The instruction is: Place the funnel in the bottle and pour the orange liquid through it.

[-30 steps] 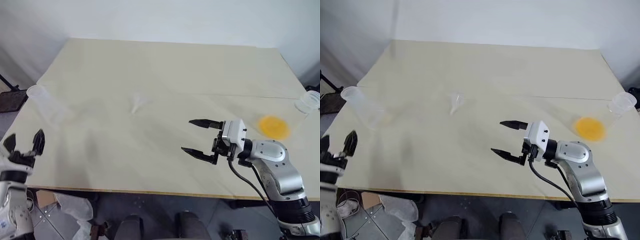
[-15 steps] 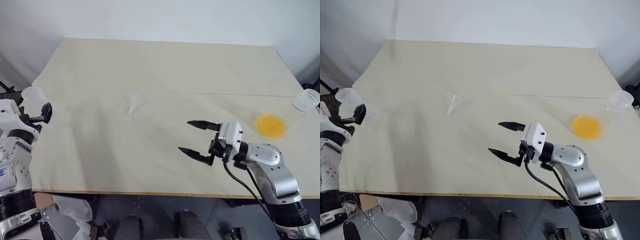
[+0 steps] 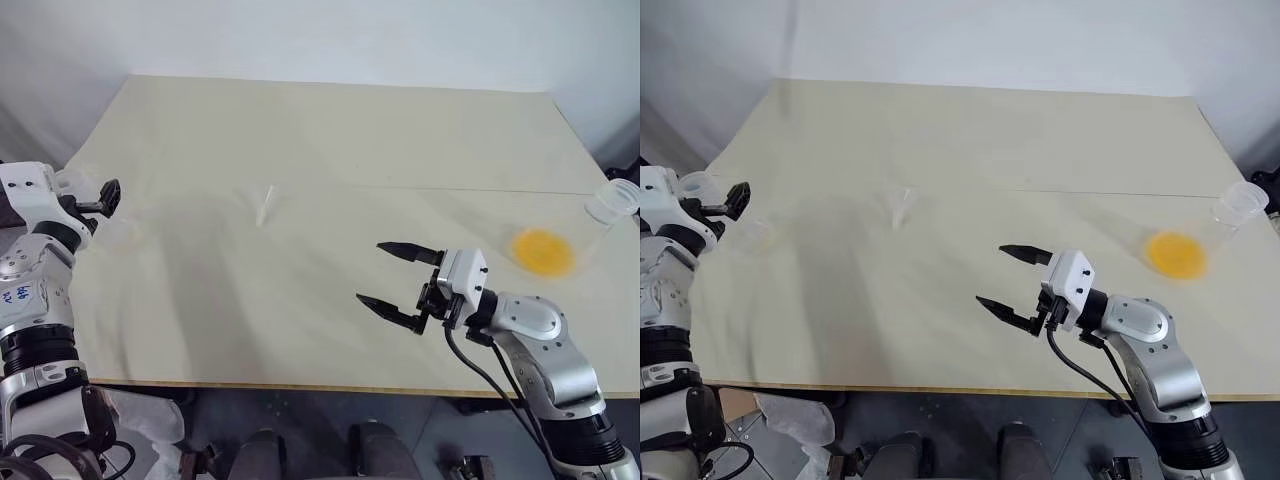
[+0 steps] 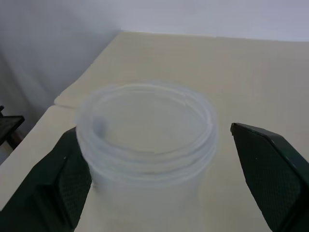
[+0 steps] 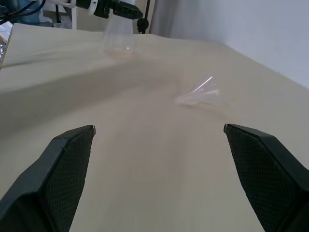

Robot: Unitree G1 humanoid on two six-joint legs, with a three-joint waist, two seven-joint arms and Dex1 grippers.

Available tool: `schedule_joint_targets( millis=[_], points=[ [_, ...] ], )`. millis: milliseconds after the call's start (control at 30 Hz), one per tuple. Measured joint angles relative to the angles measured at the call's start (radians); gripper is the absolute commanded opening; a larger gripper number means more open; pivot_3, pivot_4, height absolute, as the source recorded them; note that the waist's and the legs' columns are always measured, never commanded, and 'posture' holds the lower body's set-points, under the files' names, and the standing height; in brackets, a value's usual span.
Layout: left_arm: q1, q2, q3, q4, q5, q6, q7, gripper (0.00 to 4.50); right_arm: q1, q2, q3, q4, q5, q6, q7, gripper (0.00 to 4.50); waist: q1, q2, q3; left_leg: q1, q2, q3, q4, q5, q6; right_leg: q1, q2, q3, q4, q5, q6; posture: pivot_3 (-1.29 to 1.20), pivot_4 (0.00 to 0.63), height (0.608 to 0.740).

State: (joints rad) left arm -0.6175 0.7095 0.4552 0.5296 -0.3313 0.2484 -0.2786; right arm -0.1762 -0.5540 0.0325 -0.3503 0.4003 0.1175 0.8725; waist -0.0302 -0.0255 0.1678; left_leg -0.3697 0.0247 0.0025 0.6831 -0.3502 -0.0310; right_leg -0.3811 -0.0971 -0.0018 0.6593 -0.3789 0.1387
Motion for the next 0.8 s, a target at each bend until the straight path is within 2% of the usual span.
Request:
schedule_joint_targets(
  millis=[133,167,333,467,633,800],
  points=[
    [-0.005,0.010,0.001,0.021,0.003,-0.013,-0.013,2.54,0.011,0.007,0.000,-0.003,-0.006,-0.002,-0.016,4.50,0.002,0.000,0.000,0.000,0.000,-0.001,0.000,0.000,0.000,0.000,0.000,-0.001,0.000,0.000,0.000,0.00,0.150,0.740],
    [-0.005,0.013,0.002,0.026,0.003,-0.013,-0.015,2.39,0.018,0.010,0.000,-0.003,-0.007,-0.002,-0.018,4.50,0.002,0.000,0.000,0.000,0.000,-0.001,0.000,0.000,0.000,0.000,-0.001,-0.002,0.000,0.000,0.000,0.00,0.150,0.740],
    [-0.006,0.010,0.002,0.025,-0.010,-0.013,-0.055,2.39,0.031,0.010,-0.005,-0.006,-0.018,-0.004,-0.035,4.50,0.003,0.000,0.000,0.000,0.000,-0.001,0.000,0.000,0.000,0.001,-0.001,-0.003,0.000,0.000,0.000,0.00,0.150,0.740],
    [-0.013,-0.040,-0.037,-0.062,-0.087,-0.014,-0.233,2.39,0.078,-0.014,-0.049,-0.047,-0.017,-0.002,-0.048,4.50,0.013,0.000,0.000,-0.002,-0.002,-0.006,0.001,0.000,0.000,0.003,-0.004,-0.008,-0.001,0.000,0.000,0.00,0.150,0.740],
    [-0.110,-0.125,-0.222,-0.277,-0.223,0.102,-0.553,2.39,0.233,-0.089,-0.204,-0.130,-0.009,0.023,-0.062,4.50,0.039,0.001,0.000,-0.002,-0.010,-0.010,0.001,0.000,0.001,0.007,-0.007,-0.012,-0.003,0.001,0.000,0.00,0.150,0.740],
    [-0.167,-0.207,-0.466,-0.296,-0.185,0.099,-0.798,2.39,0.374,-0.108,-0.341,-0.202,0.008,0.048,-0.085,4.50,0.026,0.003,0.001,-0.001,-0.010,-0.006,0.000,0.001,0.001,0.008,-0.004,-0.011,-0.006,0.001,0.000,0.00,0.150,0.740]
  ],
)
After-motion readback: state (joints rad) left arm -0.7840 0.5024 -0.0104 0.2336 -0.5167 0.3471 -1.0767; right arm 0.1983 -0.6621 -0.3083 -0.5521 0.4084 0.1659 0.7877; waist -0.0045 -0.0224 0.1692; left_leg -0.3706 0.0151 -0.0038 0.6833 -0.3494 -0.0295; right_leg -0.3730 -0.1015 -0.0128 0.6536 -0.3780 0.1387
